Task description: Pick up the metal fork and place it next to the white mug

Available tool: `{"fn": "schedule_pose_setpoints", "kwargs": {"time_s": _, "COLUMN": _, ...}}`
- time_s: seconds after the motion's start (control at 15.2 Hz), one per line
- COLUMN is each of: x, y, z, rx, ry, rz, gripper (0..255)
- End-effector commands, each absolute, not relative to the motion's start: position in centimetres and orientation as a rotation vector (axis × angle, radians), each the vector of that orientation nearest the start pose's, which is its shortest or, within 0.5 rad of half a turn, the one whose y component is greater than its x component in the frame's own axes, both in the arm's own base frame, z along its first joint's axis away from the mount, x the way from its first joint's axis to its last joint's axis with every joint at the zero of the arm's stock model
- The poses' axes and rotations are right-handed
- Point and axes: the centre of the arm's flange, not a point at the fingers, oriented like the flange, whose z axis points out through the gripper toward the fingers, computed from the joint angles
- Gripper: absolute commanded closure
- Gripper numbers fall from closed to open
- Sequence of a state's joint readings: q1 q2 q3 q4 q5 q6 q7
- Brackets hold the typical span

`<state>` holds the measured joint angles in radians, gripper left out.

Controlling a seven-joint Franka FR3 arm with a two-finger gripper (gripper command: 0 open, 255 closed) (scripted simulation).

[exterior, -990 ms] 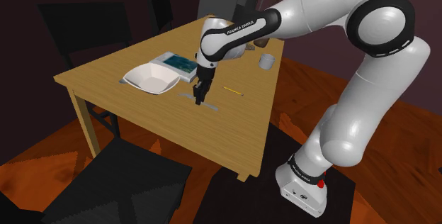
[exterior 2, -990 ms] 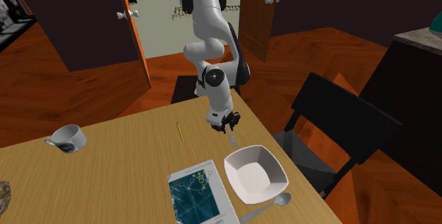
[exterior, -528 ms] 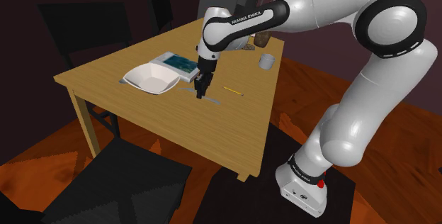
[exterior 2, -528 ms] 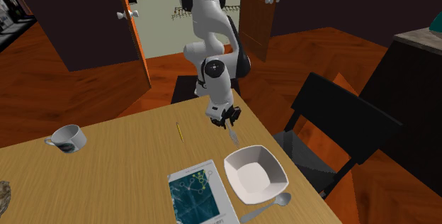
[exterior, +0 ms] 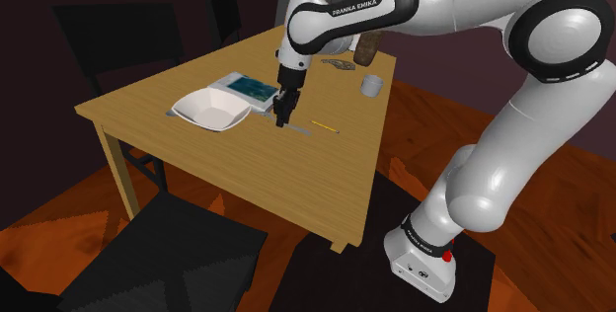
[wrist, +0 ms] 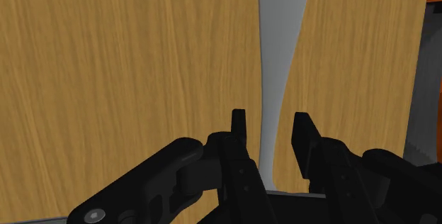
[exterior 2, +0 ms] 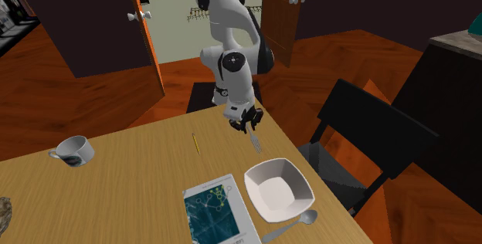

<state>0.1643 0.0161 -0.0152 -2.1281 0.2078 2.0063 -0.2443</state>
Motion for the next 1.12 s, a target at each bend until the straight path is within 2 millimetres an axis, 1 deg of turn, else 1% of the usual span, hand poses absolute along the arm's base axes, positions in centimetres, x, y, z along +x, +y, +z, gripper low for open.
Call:
{"fn": "schedule_pose_setpoints", "kwargs": {"time_s": 0.0, "x": 52.0, "y": 9.0, "z": 40.3, "rx": -2.916, "ry": -0.429, "rz": 0.191, "gripper": 255}}
{"fn": "schedule_pose_setpoints", "kwargs": {"time_s": 0.73, "x": 52.0, "y": 9.0, "z": 45.9, "rx": -2.916, "ry": -0.429, "rz": 0.191, "gripper": 255}}
{"fn": "schedule_pose_setpoints", "kwargs": {"time_s": 1.06, "x": 51.2, "y": 2.5, "z": 45.9, "rx": -2.916, "ry": -0.429, "rz": 0.191, "gripper": 255}}
